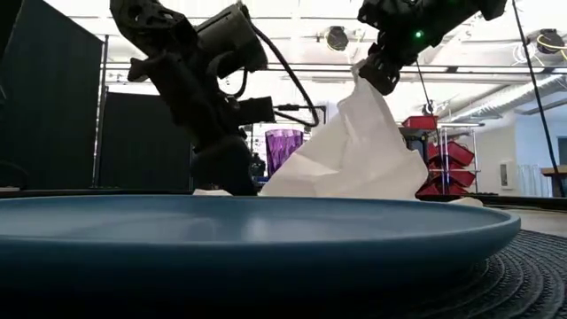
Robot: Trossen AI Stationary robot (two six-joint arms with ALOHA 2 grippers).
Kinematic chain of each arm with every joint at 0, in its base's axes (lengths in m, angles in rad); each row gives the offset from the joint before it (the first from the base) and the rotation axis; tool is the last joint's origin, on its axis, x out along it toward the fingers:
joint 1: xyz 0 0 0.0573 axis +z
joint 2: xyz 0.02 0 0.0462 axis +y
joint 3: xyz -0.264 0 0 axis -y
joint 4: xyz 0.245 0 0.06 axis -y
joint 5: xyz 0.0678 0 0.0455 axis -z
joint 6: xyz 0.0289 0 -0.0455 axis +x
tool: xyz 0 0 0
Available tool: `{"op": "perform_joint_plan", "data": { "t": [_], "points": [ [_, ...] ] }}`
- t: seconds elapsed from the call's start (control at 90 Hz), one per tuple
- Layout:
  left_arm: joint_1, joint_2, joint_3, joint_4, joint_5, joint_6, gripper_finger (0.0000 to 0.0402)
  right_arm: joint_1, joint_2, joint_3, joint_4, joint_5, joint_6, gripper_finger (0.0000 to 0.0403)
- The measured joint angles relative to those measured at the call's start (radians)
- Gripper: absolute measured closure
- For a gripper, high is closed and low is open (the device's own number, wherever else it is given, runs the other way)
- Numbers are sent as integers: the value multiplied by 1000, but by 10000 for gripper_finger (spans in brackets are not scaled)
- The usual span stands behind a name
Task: Set table place
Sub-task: Fold the white table napkin on the table
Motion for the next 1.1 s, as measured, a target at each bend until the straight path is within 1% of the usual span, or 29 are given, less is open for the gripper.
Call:
{"op": "perform_joint_plan", "data": {
  "t": [0.278, 0.367, 0.456, 0.522, 0.6, 0.644, 0.733, 0.856, 1.0, 1.1],
  "points": [
    [17, 0, 0, 0, 9, 0, 220, 0, 0, 0, 0, -1, 0, 403],
    [19, 0, 0, 0, 9, 2, 233, 0, 0, 0, 0, -12, 1, 403],
    [19, 0, 0, 0, 9, 8, 268, 0, 0, 0, 0, -24, 13, 403],
    [19, 0, 0, 0, 9, 8, 309, 0, 0, 0, 0, -24, 14, 403],
    [19, 0, 0, 0, 9, 8, 371, 0, 0, 0, 0, -24, 14, 403],
    [19, 0, 0, 1, 9, 8, 388, 0, 0, 0, 0, -24, 14, 403],
    [17, 0, 0, 1, 0, 27, 398, 0, 0, 0, 0, -24, 14, 403],
    [17, 0, 0, 1, -13, 34, 400, 0, 0, 0, 0, -23, 14, 403],
    [6, -7, 0, -12, -126, 80, 401, 0, 0, 0, -3, -8, 0, 403],
    [-2, -48, 0, -71, -188, 85, 401, 0, 0, 0, -14, 40, -22, 403]
  ]
}}
